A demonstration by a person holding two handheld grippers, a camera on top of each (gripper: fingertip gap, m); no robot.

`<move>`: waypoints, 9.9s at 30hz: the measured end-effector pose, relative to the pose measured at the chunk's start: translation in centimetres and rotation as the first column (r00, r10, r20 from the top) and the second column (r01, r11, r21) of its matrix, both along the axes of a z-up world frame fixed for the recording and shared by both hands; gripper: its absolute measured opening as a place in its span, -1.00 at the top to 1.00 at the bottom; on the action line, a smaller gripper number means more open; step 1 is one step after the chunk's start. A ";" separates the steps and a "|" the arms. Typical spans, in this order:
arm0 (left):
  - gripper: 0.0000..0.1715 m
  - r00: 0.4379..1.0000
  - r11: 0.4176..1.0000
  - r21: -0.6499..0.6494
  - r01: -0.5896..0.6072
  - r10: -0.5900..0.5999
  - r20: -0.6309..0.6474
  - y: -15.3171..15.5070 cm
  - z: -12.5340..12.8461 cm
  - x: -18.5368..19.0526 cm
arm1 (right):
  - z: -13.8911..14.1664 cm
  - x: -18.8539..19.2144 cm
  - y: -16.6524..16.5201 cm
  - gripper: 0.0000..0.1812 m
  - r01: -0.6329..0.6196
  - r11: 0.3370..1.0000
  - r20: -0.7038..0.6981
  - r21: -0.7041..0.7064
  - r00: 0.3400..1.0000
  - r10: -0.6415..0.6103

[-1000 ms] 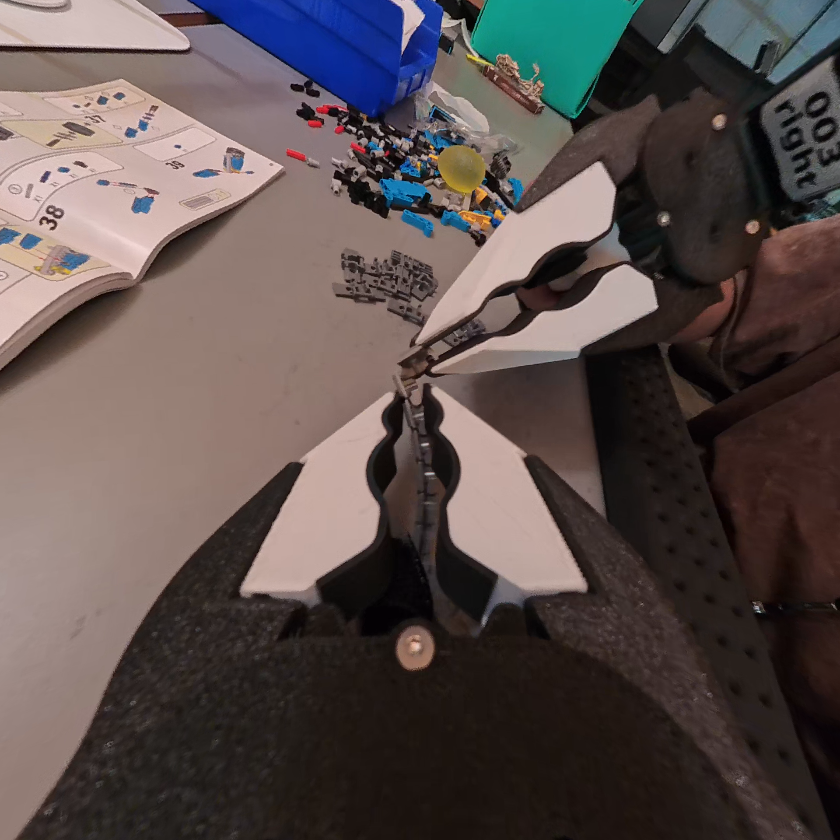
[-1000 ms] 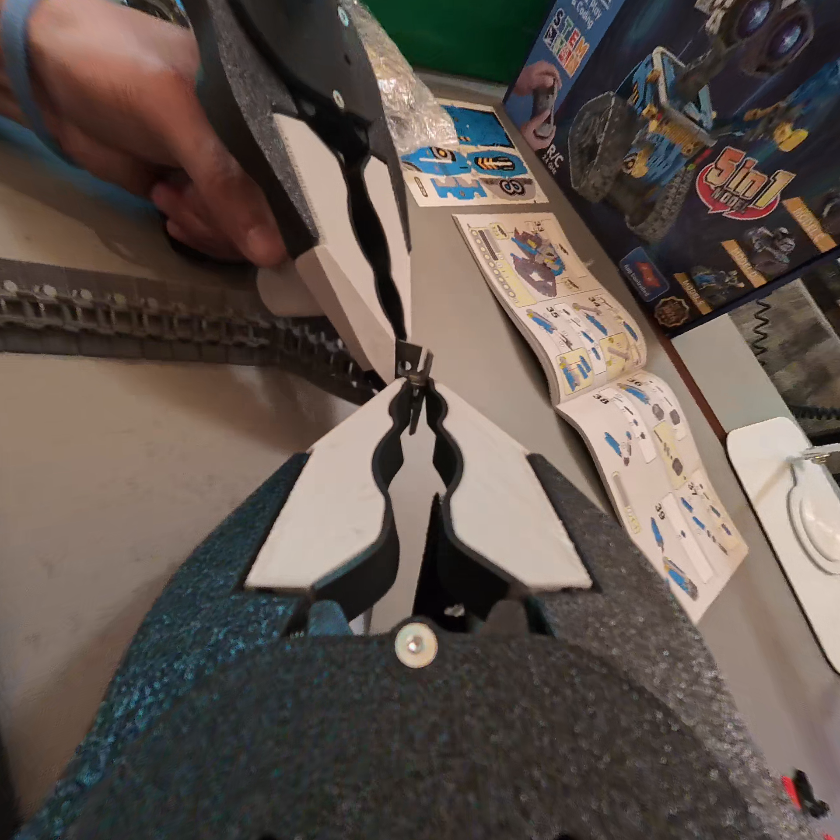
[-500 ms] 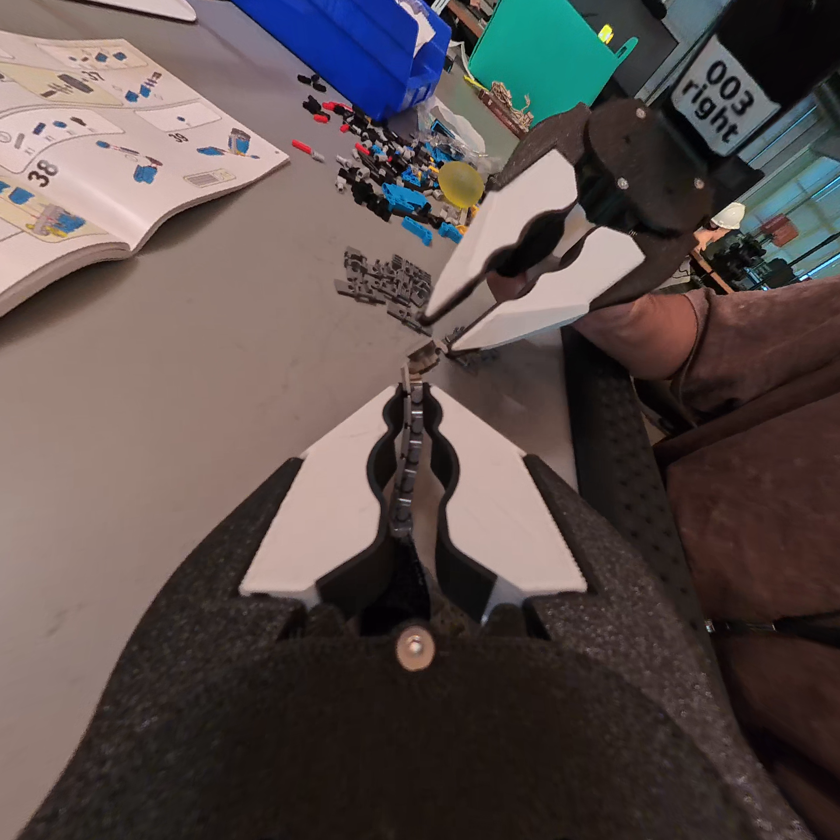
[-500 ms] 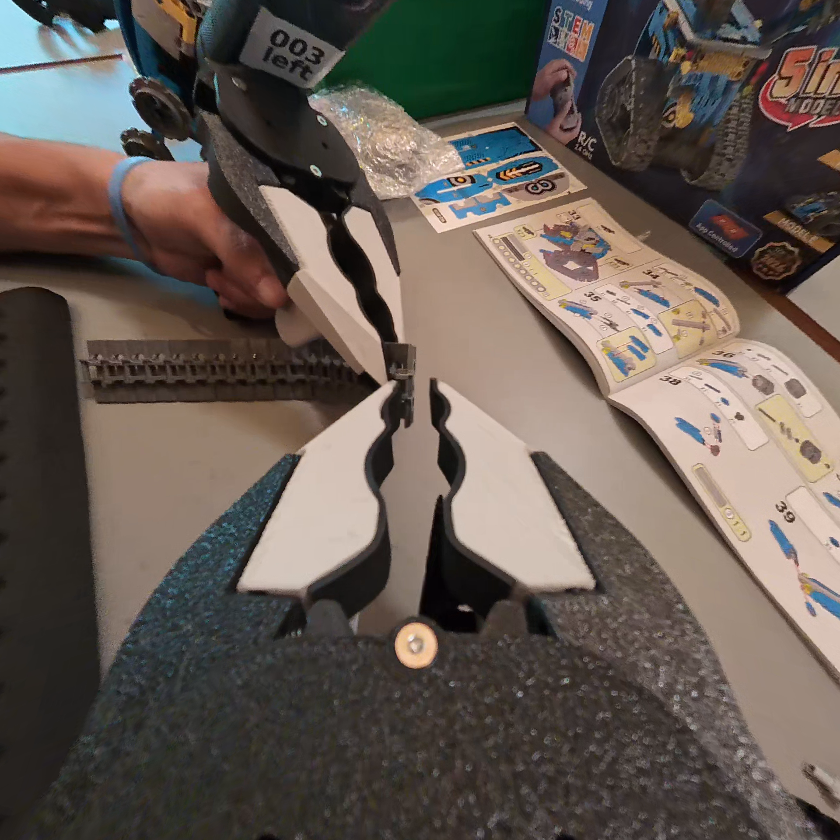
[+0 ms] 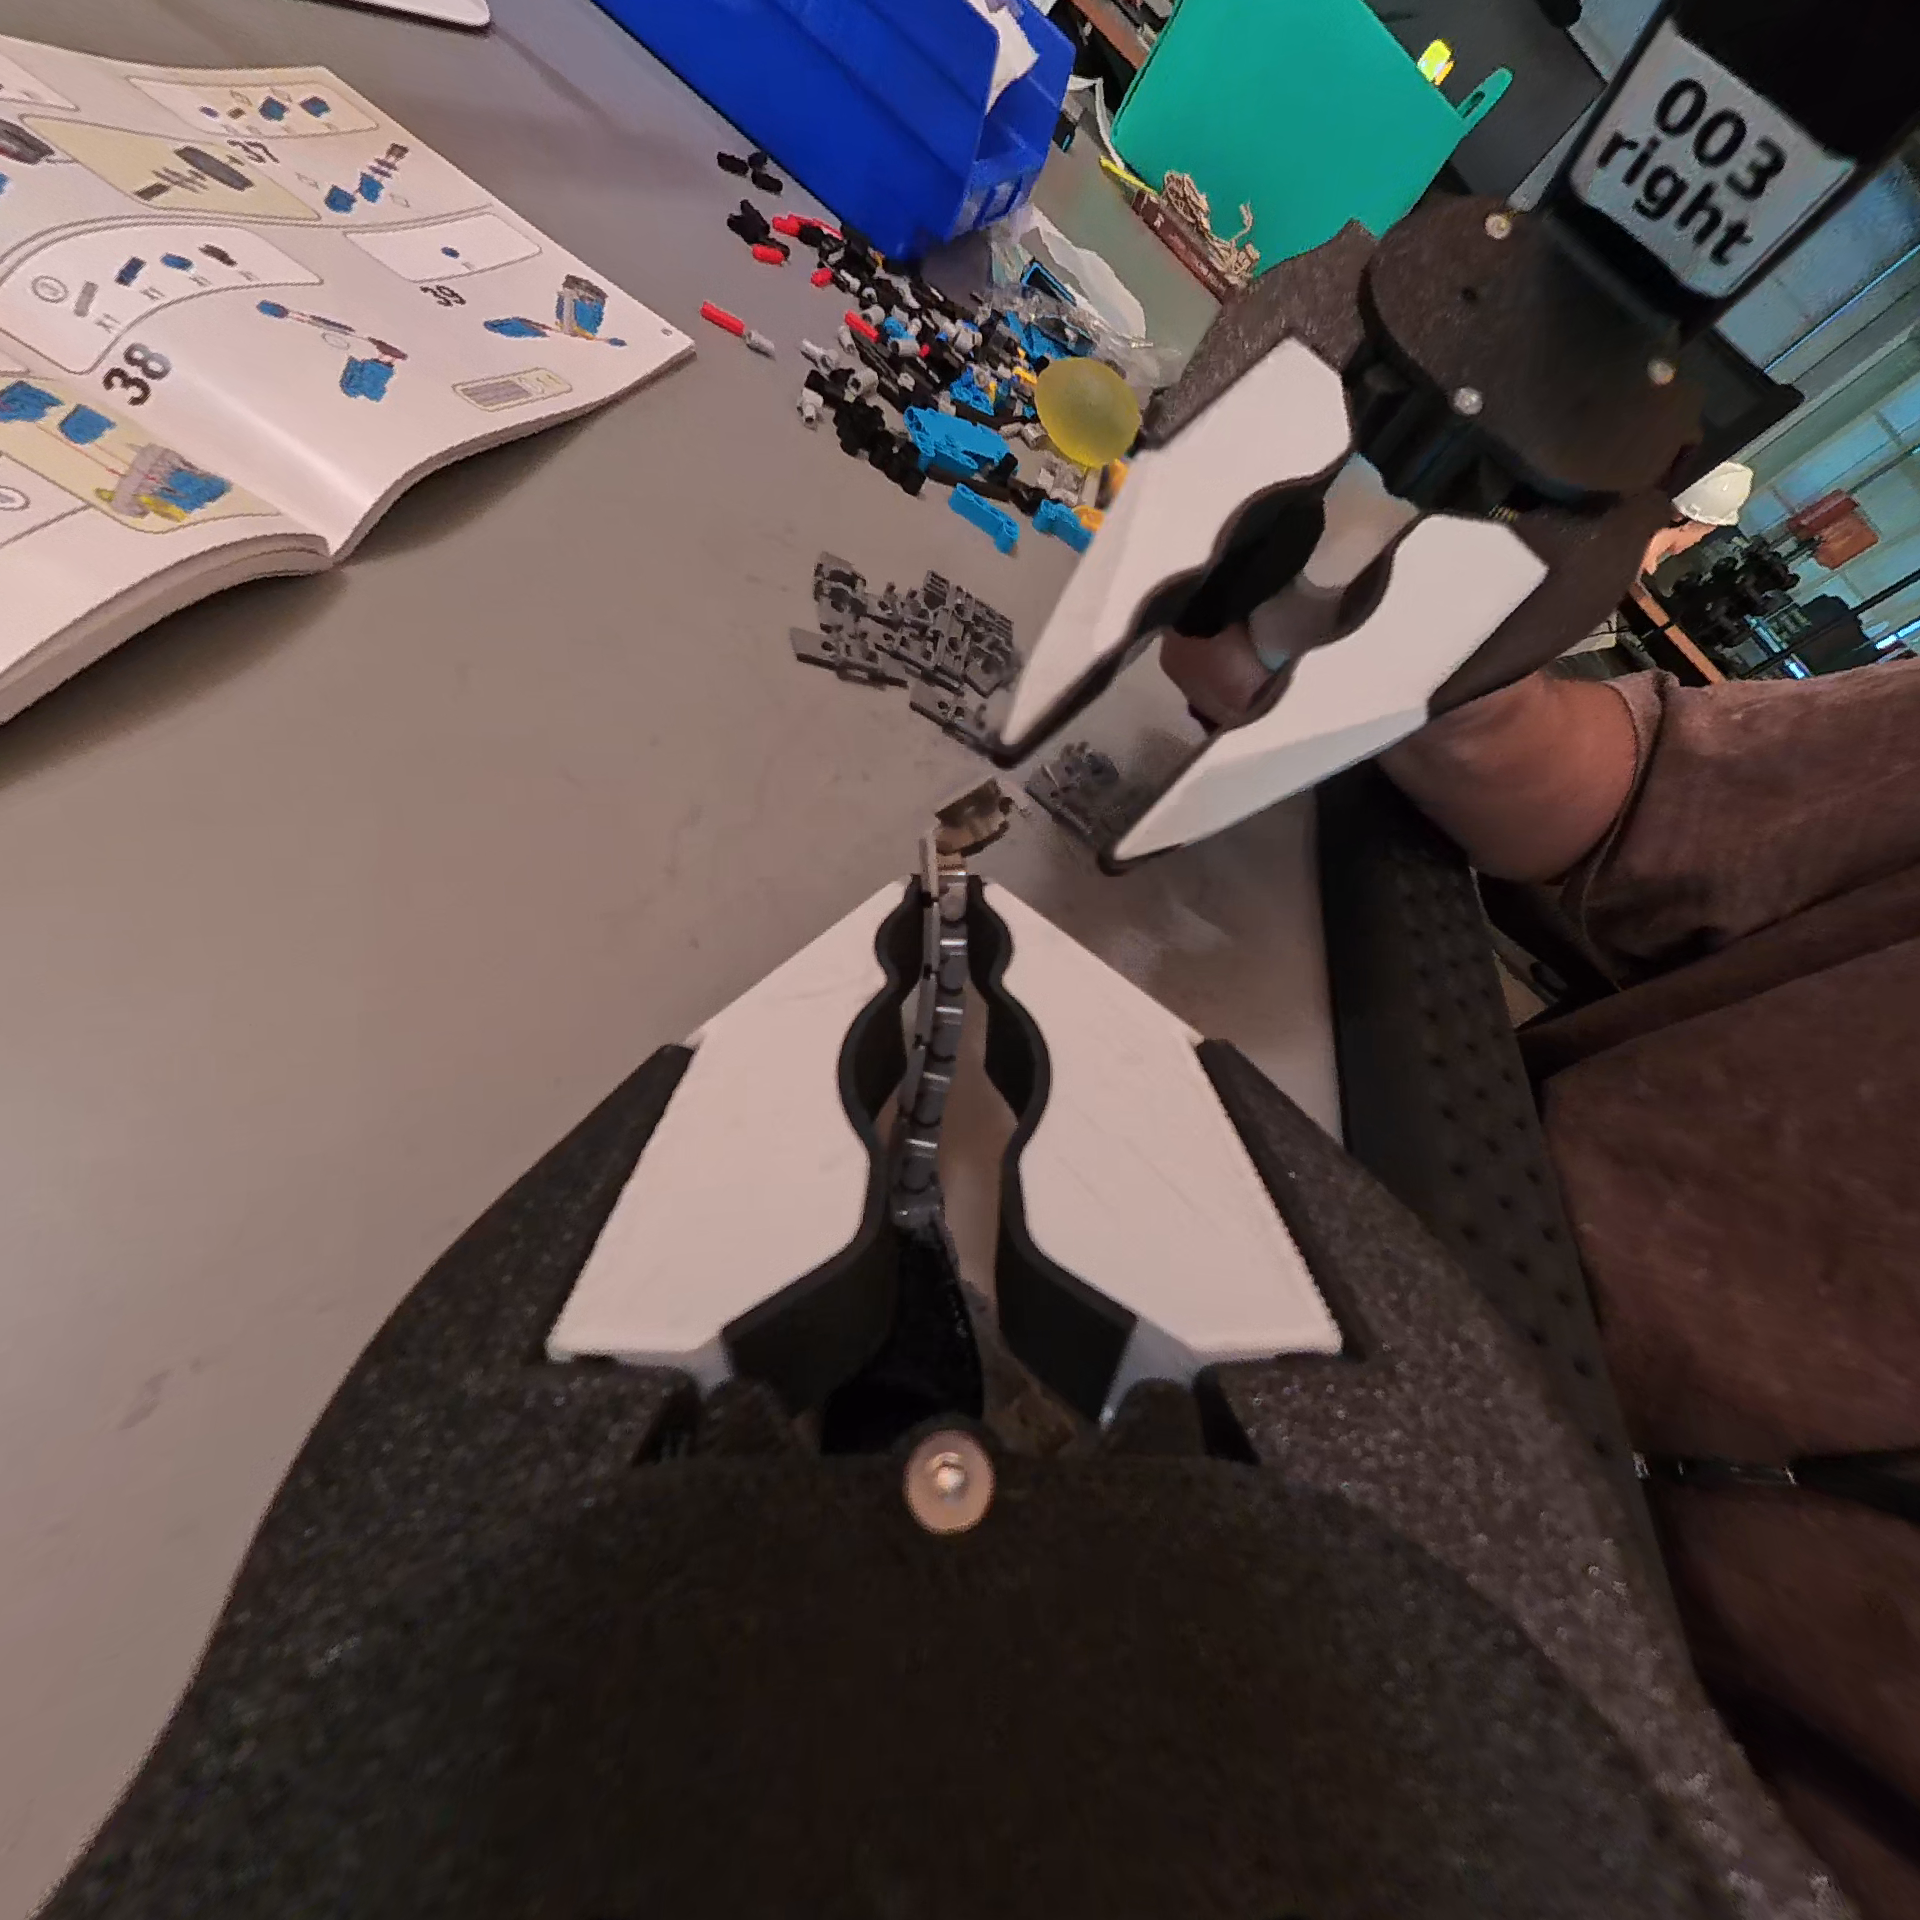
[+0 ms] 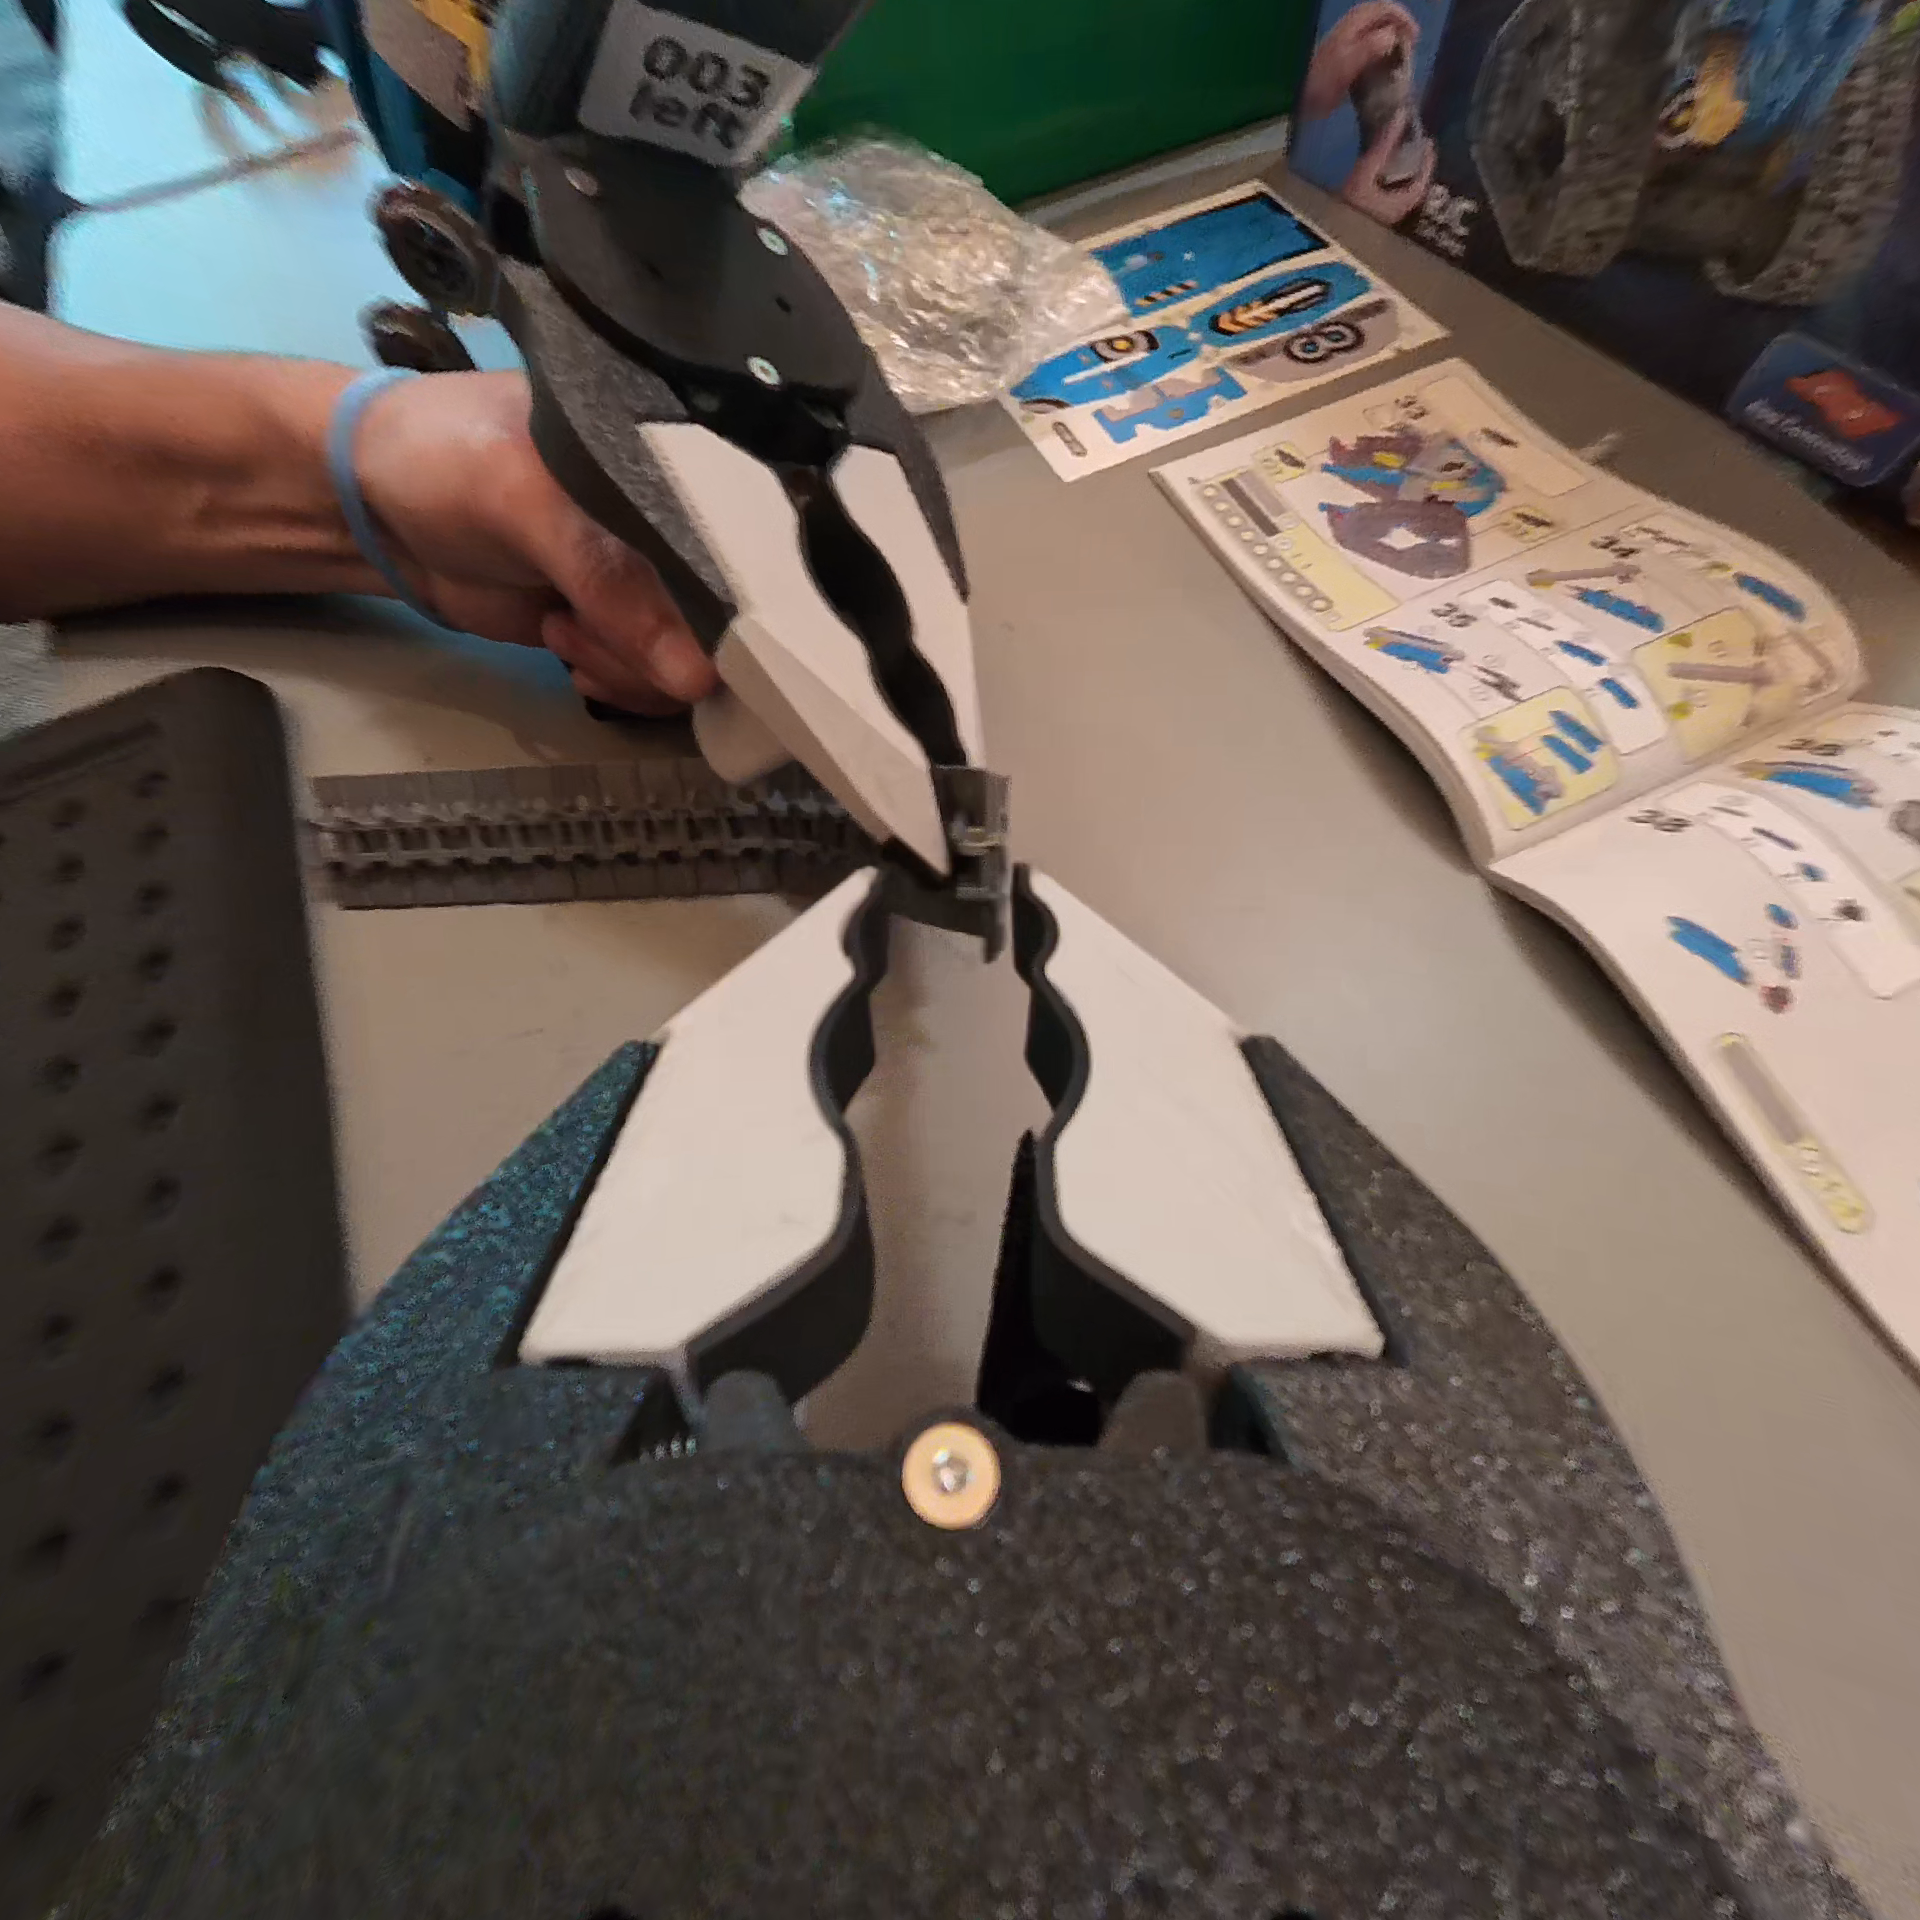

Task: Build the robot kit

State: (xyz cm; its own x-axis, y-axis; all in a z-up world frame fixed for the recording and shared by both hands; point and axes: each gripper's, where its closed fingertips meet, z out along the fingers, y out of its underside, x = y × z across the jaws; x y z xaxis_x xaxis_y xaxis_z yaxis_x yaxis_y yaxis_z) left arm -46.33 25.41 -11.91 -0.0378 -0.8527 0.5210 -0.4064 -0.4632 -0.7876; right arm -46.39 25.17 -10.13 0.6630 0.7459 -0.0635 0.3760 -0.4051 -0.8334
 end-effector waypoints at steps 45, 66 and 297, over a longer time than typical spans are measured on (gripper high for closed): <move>0.93 0.994 0.996 -0.024 0.080 -0.078 0.072 -1.5 1.2 -0.2 | 0.4 -0.1 0.2 0.90 -0.034 0.999 -0.091 0.017 0.995 0.035; 0.56 1.000 0.997 -0.070 -0.008 0.009 0.017 1.9 0.3 -0.8 | -5.3 5.8 1.9 0.91 0.095 0.951 0.019 -0.294 0.995 -0.094; 0.62 0.971 0.990 -0.047 -0.130 0.137 0.197 5.8 2.9 -1.9 | -6.6 3.3 -0.7 1.00 0.035 0.998 0.283 -0.059 0.959 -0.017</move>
